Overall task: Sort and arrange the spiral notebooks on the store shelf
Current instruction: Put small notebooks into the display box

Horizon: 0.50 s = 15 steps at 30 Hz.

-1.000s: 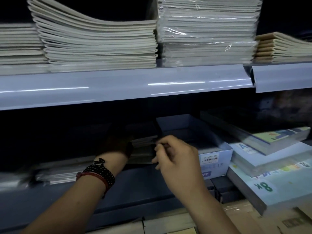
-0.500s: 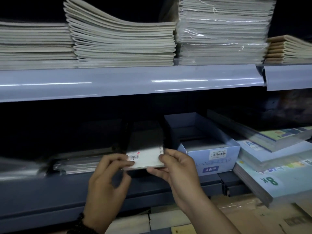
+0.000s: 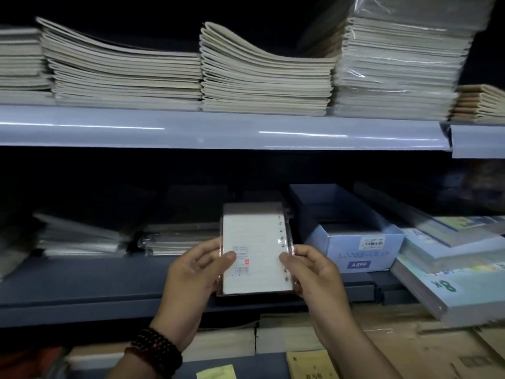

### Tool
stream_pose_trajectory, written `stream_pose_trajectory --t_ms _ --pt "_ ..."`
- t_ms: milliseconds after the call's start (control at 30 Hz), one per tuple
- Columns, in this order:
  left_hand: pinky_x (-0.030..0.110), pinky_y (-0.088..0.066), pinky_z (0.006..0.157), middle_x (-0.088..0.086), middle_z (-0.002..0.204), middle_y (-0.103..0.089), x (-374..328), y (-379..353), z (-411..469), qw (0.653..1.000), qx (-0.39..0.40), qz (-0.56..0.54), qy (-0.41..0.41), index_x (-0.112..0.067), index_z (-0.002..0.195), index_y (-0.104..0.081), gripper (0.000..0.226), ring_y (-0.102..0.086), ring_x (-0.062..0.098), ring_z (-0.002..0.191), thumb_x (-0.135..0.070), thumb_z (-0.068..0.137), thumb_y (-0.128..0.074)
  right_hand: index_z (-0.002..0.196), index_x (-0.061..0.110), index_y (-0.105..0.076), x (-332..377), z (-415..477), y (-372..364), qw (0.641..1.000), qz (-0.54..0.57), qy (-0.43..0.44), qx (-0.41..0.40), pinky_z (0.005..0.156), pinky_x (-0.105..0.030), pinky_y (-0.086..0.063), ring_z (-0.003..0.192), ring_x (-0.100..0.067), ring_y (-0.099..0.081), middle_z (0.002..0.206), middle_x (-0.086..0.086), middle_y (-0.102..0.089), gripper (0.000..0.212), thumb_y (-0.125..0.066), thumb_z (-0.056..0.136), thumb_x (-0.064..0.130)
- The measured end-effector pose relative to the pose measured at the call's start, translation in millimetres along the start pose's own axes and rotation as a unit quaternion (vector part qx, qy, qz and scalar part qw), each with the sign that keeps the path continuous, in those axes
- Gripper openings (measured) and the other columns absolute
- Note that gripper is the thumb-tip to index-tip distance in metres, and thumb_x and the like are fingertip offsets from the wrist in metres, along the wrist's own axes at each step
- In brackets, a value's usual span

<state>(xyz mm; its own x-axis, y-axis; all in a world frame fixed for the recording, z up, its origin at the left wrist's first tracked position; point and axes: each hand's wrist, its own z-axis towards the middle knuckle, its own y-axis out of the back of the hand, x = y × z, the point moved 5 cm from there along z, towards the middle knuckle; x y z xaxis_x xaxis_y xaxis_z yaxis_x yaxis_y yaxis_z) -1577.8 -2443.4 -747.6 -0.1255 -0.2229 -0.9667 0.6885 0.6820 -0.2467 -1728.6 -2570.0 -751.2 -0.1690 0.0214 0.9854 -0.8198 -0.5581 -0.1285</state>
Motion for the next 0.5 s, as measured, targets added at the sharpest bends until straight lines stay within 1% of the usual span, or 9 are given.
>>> stream_pose_trajectory --t_ms 33,100,133,200,267,300,367,400,500 --pt "0.039 -0.059 0.085 0.006 0.104 -0.078 -2 0 -2 1.0 0.002 0.006 -0.005 -0.014 0.117 -0.068 0.028 -0.075 0.025 0.098 -0.008 0.09 -0.07 0.106 0.014 -0.07 2 -1 0 1.0 0.0 0.009 -0.004 0.068 -0.026 -0.055 0.075 -0.01 -0.071 0.089 -0.001 -0.077 0.014 -0.067 0.093 0.013" --pt "0.041 -0.057 0.09 0.005 0.101 -0.078 -9 -1 -7 0.999 -0.003 0.029 -0.034 -0.016 0.114 -0.069 0.025 -0.075 0.021 0.097 -0.012 0.089 -0.071 0.112 0.022 -0.071 6 -3 0 0.999 0.006 0.033 -0.003 0.08 -0.032 -0.057 0.091 -0.013 -0.073 0.099 0.001 -0.077 0.022 -0.068 0.092 0.013" --pt "0.038 -0.058 0.09 0.003 0.1 -0.078 -12 0 -9 0.997 -0.012 0.046 -0.055 -0.019 0.111 -0.071 0.024 -0.074 0.018 0.097 -0.014 0.088 -0.073 0.113 0.025 -0.071 8 -4 0 0.999 0.004 0.048 -0.004 0.083 -0.032 -0.057 0.096 -0.012 -0.072 0.102 0.003 -0.077 0.025 -0.069 0.091 0.013" --pt "0.026 -0.058 0.085 -0.003 0.102 -0.076 -19 4 -12 0.992 -0.025 0.07 -0.101 -0.026 0.101 -0.076 0.02 -0.072 0.01 0.097 -0.016 0.084 -0.076 0.11 0.026 -0.073 13 -6 2 0.997 0.003 0.074 -0.017 0.085 -0.029 -0.056 0.099 -0.009 -0.071 0.103 0.006 -0.076 0.026 -0.072 0.088 0.011" --pt "0.014 -0.055 0.08 -0.006 0.107 -0.073 -24 5 -14 0.987 -0.019 0.093 -0.128 -0.031 0.091 -0.08 0.021 -0.07 0.006 0.096 -0.013 0.082 -0.078 0.101 0.022 -0.076 18 -5 6 0.995 0.008 0.097 -0.025 0.086 -0.026 -0.055 0.104 -0.009 -0.069 0.106 0.005 -0.076 0.025 -0.071 0.086 0.002" --pt "0.014 -0.055 0.077 -0.005 0.108 -0.072 -24 6 -14 0.987 -0.013 0.093 -0.127 -0.029 0.09 -0.081 0.022 -0.07 0.007 0.095 -0.009 0.083 -0.076 0.095 0.019 -0.078 19 -5 7 0.994 0.016 0.107 -0.021 0.087 -0.027 -0.056 0.108 -0.009 -0.068 0.112 0.006 -0.075 0.028 -0.068 0.085 -0.005" --pt "0.019 -0.058 0.068 0.002 0.106 -0.076 -21 4 -14 0.994 -0.009 0.053 -0.099 -0.016 0.092 -0.08 0.019 -0.074 0.013 0.091 -0.001 0.088 -0.07 0.086 0.014 -0.078 19 -2 9 0.993 0.04 0.111 -0.013 0.089 -0.03 -0.055 0.114 -0.008 -0.066 0.125 0.01 -0.069 0.033 -0.063 0.083 -0.015" --pt "0.023 -0.059 0.066 0.006 0.104 -0.077 -18 2 -15 0.997 -0.008 0.023 -0.077 -0.009 0.094 -0.078 0.017 -0.075 0.017 0.09 0.001 0.091 -0.065 0.084 0.012 -0.078 18 -1 10 0.993 0.052 0.104 -0.014 0.087 -0.03 -0.056 0.113 -0.008 -0.066 0.128 0.012 -0.067 0.031 -0.063 0.083 -0.015" --pt "0.038 -0.061 0.08 0.015 0.105 -0.077 -8 -6 -14 0.998 0.008 -0.068 0.0 0.001 0.107 -0.071 0.022 -0.074 0.029 0.099 -0.001 0.1 -0.051 0.083 0.009 -0.077 14 -2 13 0.993 0.095 0.072 -0.003 0.071 -0.028 -0.06 0.105 -0.013 -0.071 0.119 0.009 -0.072 0.021 -0.064 0.086 -0.006"
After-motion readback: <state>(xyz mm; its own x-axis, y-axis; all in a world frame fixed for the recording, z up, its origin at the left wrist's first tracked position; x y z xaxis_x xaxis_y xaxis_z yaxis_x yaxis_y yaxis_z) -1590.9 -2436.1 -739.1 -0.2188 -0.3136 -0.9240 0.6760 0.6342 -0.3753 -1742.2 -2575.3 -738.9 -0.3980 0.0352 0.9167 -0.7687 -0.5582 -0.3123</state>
